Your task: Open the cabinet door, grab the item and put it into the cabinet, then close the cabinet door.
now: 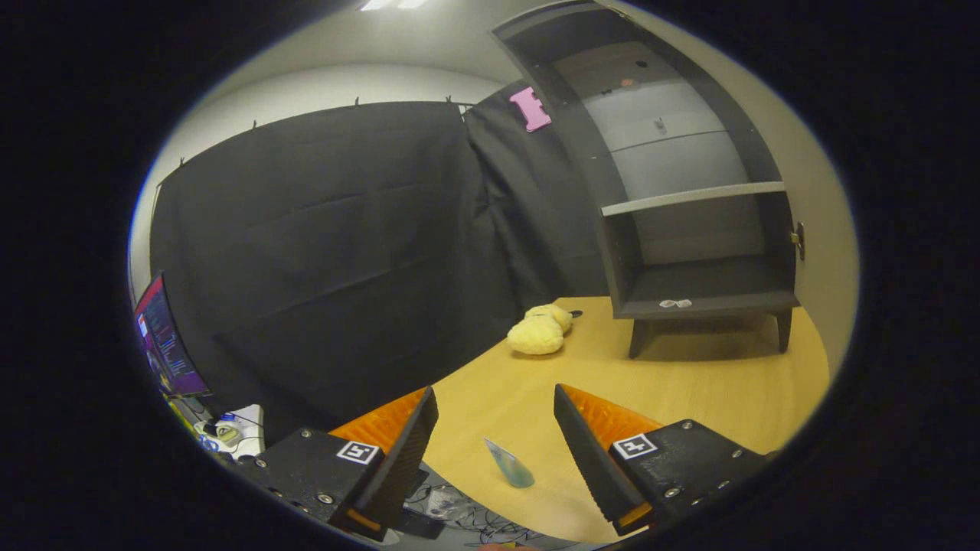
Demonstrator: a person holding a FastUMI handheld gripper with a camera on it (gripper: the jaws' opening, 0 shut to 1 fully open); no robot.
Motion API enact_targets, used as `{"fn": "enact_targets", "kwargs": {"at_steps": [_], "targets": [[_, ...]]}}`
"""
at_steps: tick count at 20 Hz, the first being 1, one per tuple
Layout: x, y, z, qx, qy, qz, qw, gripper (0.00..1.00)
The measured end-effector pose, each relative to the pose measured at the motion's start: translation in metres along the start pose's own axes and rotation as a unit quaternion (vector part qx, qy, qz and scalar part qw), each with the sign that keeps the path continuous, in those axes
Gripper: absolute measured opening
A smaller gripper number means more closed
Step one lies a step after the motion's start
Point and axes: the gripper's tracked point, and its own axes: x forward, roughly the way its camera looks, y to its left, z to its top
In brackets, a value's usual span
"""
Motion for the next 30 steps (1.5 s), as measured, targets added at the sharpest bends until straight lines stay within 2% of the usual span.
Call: {"fn": "enact_targets", "kwargs": {"at_steps": [3, 8, 11, 13, 14, 16, 17, 19, 24, 26, 30], "targets": [[0.019, -0.007, -0.039, -0.022, -0.025, -0.072, 0.997, 0.95], [0.058, -0.015, -0.077, -0.020, -0.022, -0.130, 0.991, 0.95], [0.073, -0.012, -0.100, 0.021, -0.015, -0.136, 0.990, 0.95], [0.083, -0.018, -0.114, 0.026, -0.005, -0.139, 0.990, 0.93], [0.086, -0.021, -0.119, 0.023, -0.003, -0.141, 0.990, 0.90], [0.093, -0.021, -0.123, 0.018, -0.002, -0.136, 0.990, 0.76], [0.094, -0.019, -0.126, 0.015, 0.000, -0.132, 0.991, 0.65], [0.096, -0.013, -0.124, 0.002, 0.002, -0.122, 0.993, 0.53], [0.094, -0.015, -0.115, -0.004, 0.021, -0.110, 0.994, 0.49], [0.088, -0.022, -0.094, -0.009, 0.016, -0.109, 0.994, 0.49], [0.067, -0.047, -0.022, -0.029, -0.005, -0.119, 0.993, 0.49]]}}
